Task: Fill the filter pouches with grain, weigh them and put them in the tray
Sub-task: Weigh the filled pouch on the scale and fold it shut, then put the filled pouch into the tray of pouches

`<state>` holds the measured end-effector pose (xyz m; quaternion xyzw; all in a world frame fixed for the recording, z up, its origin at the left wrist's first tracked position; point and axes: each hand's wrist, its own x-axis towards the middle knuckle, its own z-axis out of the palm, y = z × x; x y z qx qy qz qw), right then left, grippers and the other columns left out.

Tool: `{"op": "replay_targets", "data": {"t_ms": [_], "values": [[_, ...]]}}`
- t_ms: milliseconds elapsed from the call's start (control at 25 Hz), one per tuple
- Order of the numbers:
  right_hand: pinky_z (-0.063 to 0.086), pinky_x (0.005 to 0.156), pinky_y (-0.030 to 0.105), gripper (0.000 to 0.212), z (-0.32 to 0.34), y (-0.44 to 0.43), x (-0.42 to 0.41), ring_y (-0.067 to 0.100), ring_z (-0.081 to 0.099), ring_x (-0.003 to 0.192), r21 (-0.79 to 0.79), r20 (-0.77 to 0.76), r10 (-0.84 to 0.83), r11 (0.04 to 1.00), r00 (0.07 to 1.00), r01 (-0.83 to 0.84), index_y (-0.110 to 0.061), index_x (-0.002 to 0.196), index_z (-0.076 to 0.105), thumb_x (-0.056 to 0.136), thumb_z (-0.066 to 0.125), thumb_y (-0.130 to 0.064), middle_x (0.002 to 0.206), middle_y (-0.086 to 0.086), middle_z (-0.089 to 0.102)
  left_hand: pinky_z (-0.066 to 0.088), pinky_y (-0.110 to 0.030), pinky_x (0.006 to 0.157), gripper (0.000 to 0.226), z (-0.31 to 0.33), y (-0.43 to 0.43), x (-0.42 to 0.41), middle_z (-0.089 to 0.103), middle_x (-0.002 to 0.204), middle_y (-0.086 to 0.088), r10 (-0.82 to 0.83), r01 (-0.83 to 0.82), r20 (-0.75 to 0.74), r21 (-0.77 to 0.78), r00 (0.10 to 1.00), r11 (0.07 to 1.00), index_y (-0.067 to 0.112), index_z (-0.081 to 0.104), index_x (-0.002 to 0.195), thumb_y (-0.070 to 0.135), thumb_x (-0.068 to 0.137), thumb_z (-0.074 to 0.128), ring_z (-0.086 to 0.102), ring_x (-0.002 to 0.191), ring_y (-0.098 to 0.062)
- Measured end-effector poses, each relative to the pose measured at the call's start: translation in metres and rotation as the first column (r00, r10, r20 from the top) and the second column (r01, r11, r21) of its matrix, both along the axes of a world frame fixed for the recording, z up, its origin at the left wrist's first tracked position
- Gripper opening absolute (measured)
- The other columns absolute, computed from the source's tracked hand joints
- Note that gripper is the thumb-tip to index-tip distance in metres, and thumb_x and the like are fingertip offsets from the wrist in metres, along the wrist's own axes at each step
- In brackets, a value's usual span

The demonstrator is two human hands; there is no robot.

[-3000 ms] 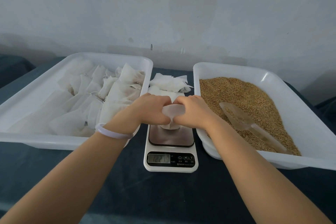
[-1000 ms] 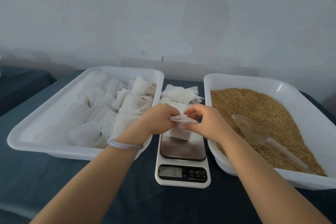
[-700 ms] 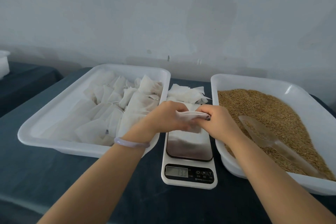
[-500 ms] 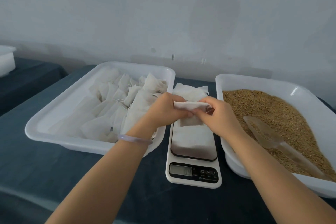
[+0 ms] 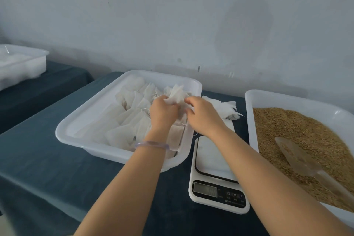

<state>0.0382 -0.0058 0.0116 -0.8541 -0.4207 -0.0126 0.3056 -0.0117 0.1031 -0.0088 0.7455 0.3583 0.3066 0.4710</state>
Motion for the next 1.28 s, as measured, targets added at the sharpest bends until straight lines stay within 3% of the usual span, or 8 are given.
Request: {"op": "replay_targets", "data": {"t_ms": [120, 240, 560, 760, 920, 1120, 1200, 1280], "values": [[0.037, 0.084, 0.032, 0.027, -0.005, 0.017, -0.005, 0.032, 0.053, 0.105, -0.307, 0.033, 0.049, 0.951, 0.998, -0.037, -0.01, 0.113, 0.058, 0.092, 0.041, -0.015, 0.114, 0.012, 0.059, 0.03, -0.022, 0.048, 0.031, -0.011, 0.004, 0.008, 0.045, 0.059, 0.001, -0.054, 0.056, -0.234, 0.003, 0.971, 0.998, 0.014, 0.04, 0.058, 0.007, 0.084, 0.055, 0.043, 0.06, -0.016], [0.018, 0.11, 0.042, 0.036, -0.01, 0.028, -0.007, 0.025, 0.045, 0.119, -0.523, 0.152, 0.097, 0.852, 0.984, -0.002, -0.011, 0.123, 0.052, 0.089, 0.043, -0.015, 0.126, 0.008, 0.053, 0.038, -0.026, 0.06, 0.032, -0.021, 0.01, 0.013, 0.044, 0.061, -0.004, -0.077, 0.024, -0.195, -0.261, 0.978, 0.965, 0.012, 0.039, 0.059, 0.005, 0.089, 0.051, 0.043, 0.065, -0.021], [0.028, 0.098, 0.041, 0.028, -0.02, 0.045, -0.007, 0.025, 0.051, 0.112, -0.531, 0.367, 0.065, 0.834, 0.928, 0.151, -0.014, 0.115, 0.056, 0.088, 0.048, -0.017, 0.118, 0.006, 0.055, 0.03, -0.014, 0.035, 0.029, -0.024, 0.008, 0.01, 0.039, 0.037, -0.001, -0.027, 0.004, -0.029, -0.613, 0.999, 0.79, 0.009, 0.043, 0.06, 0.001, 0.081, 0.062, 0.035, 0.04, -0.016], [0.032, 0.087, 0.033, 0.024, -0.023, 0.054, -0.006, 0.023, 0.057, 0.105, -0.446, 0.416, 0.024, 0.877, 0.909, 0.181, -0.015, 0.102, 0.062, 0.088, 0.045, -0.006, 0.109, 0.005, 0.064, 0.038, -0.026, 0.056, 0.02, -0.026, 0.019, 0.006, 0.047, 0.057, -0.008, 0.071, -0.118, -0.129, -0.404, 0.989, 0.907, 0.006, 0.05, 0.061, -0.007, 0.075, 0.047, 0.045, 0.06, -0.025], [0.033, 0.09, 0.033, 0.025, -0.028, 0.055, -0.003, 0.022, 0.055, 0.11, -0.441, 0.438, 0.037, 0.879, 0.898, 0.18, -0.016, 0.105, 0.063, 0.089, 0.045, -0.007, 0.112, 0.004, 0.063, 0.029, -0.023, 0.043, 0.03, -0.027, 0.02, 0.004, 0.042, 0.052, -0.001, 0.105, -0.145, -0.146, -0.296, 0.984, 0.944, 0.014, 0.043, 0.053, -0.008, 0.072, 0.049, 0.037, 0.054, -0.023], [0.038, 0.077, 0.034, 0.025, -0.017, 0.039, 0.001, 0.031, 0.056, 0.103, -0.281, 0.266, -0.023, 0.954, 0.964, 0.101, -0.007, 0.105, 0.06, 0.088, 0.043, -0.002, 0.11, 0.011, 0.058, 0.036, -0.025, 0.081, 0.037, -0.016, 0.015, 0.007, 0.058, 0.121, -0.011, 0.191, -0.205, -0.076, -0.262, 0.979, 0.943, 0.007, 0.052, 0.125, 0.001, 0.09, 0.044, 0.052, 0.115, -0.029], [0.039, 0.075, 0.033, 0.031, -0.006, 0.018, 0.025, 0.031, 0.055, 0.104, -0.064, 0.154, -0.18, 0.979, 0.971, 0.192, -0.008, 0.112, 0.06, 0.09, 0.039, -0.003, 0.115, 0.011, 0.057, 0.035, -0.026, 0.089, 0.048, -0.014, 0.011, 0.01, 0.052, 0.133, -0.012, 0.162, -0.163, -0.018, -0.178, 0.987, 0.971, 0.006, 0.045, 0.135, -0.005, 0.089, 0.038, 0.047, 0.123, -0.026], [0.042, 0.083, 0.035, 0.035, -0.002, -0.006, 0.054, 0.029, 0.052, 0.111, -0.088, 0.083, -0.258, 0.96, 0.962, 0.265, -0.01, 0.123, 0.055, 0.093, 0.038, -0.005, 0.122, 0.009, 0.056, 0.033, -0.023, 0.09, 0.055, -0.011, 0.007, 0.012, 0.048, 0.137, -0.009, 0.126, -0.123, 0.034, -0.086, 0.991, 0.989, 0.009, 0.043, 0.136, -0.01, 0.086, 0.034, 0.045, 0.125, -0.023]]}}
